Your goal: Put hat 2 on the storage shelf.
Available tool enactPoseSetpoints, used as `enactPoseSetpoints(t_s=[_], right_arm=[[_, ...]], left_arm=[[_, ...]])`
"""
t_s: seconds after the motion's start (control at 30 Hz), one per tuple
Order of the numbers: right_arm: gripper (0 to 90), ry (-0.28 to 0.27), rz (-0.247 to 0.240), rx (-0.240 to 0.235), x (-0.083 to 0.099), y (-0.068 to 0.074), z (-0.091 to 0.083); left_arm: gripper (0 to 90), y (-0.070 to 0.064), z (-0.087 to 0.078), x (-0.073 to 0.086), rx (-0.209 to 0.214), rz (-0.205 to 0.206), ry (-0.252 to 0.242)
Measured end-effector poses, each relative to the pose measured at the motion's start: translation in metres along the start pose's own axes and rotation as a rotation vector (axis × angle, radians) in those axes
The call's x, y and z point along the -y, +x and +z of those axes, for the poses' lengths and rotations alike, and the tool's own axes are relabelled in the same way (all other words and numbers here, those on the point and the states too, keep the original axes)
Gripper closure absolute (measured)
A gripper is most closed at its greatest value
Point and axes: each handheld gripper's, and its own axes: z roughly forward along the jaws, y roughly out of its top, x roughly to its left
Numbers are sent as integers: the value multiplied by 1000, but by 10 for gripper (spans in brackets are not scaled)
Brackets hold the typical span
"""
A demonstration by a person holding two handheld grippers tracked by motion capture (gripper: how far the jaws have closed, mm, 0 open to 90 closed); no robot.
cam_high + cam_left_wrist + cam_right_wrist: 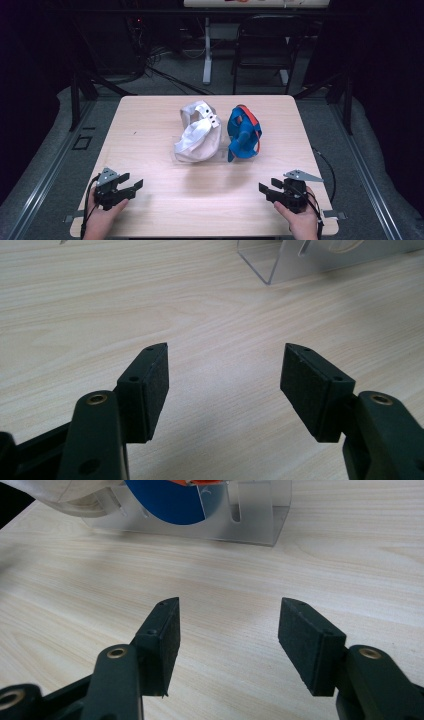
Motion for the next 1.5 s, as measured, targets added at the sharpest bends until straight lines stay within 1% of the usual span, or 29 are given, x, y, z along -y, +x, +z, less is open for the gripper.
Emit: enactPoseSetpoints(t_s=[0.03,0.07,0.13,0.2,0.23,0.27,0.33,0.37,0.43,0.5,0.53,0.57,0.6,0.63,0.67,0.77,0.8,0.83,0.9,1.0,1.03,1.07,1.2,1.23,1.3,1.37,1.4,1.43,1.5], right_arm=[[435,-6,2,6,2,0,1],[445,-14,6,3,3,0,1],[455,-26,1,10,6,-1,3],[459,-21,-12,15,7,-2,3],[464,-34,-7,15,8,-2,5],[464,-36,-5,17,9,-2,6],[465,-35,8,3,11,-2,9],[465,-36,9,-5,12,-1,11],[464,-25,-5,-6,13,2,15],[462,-14,-14,-20,14,4,18],[461,-13,-21,-23,14,6,20],[461,-7,-31,-24,14,7,21],[462,0,-44,-18,15,9,23],[466,8,-57,-8,15,11,24],[469,14,-64,-3,15,12,25],[471,30,-76,-6,15,14,26],[471,31,-74,-8,15,14,26],[471,34,-71,-11,15,13,26],[470,32,-60,-19,15,13,26],[470,40,-43,-24,15,11,25],[470,43,-30,-27,15,11,25],[470,44,-21,-27,15,10,25],[470,39,-7,-28,15,8,24],[471,35,-5,-24,15,7,24],[470,26,0,-24,15,7,23],[470,25,5,-25,15,6,22],[470,22,7,-25,15,5,22],[470,19,12,-23,15,5,21],[469,10,17,-28,14,4,20]], left_arm=[[368,0,-1,0,2,3,9],[368,-1,0,0,1,2,-3],[368,-1,0,0,4,6,-3],[368,-1,0,0,5,10,-5],[368,-2,-1,-1,7,21,9],[368,-2,0,-1,9,21,10],[369,-3,0,-1,11,20,10],[369,-3,1,-1,10,20,1],[371,-4,2,-1,10,36,9],[371,-4,2,-2,13,45,18],[371,-5,4,-1,10,47,6],[373,-6,4,-1,11,49,8],[375,-6,4,-1,11,56,10],[376,-6,4,-2,12,57,24],[376,-6,4,-2,12,57,24],[375,-8,5,-1,8,63,17],[376,-8,5,-1,8,64,17],[375,-8,5,-2,9,68,28],[375,-8,6,-1,5,66,19],[375,-7,6,-2,2,61,23],[376,-7,5,-3,5,65,38],[376,-7,5,-3,4,60,40],[379,-7,5,-3,1,64,44],[380,-8,6,-3,0,62,34],[388,-9,6,-3,1,55,45],[404,-11,6,-4,8,59,53],[405,-13,7,-4,22,60,57],[405,-15,7,-5,27,64,51],[405,-21,8,-7,42,82,48]])
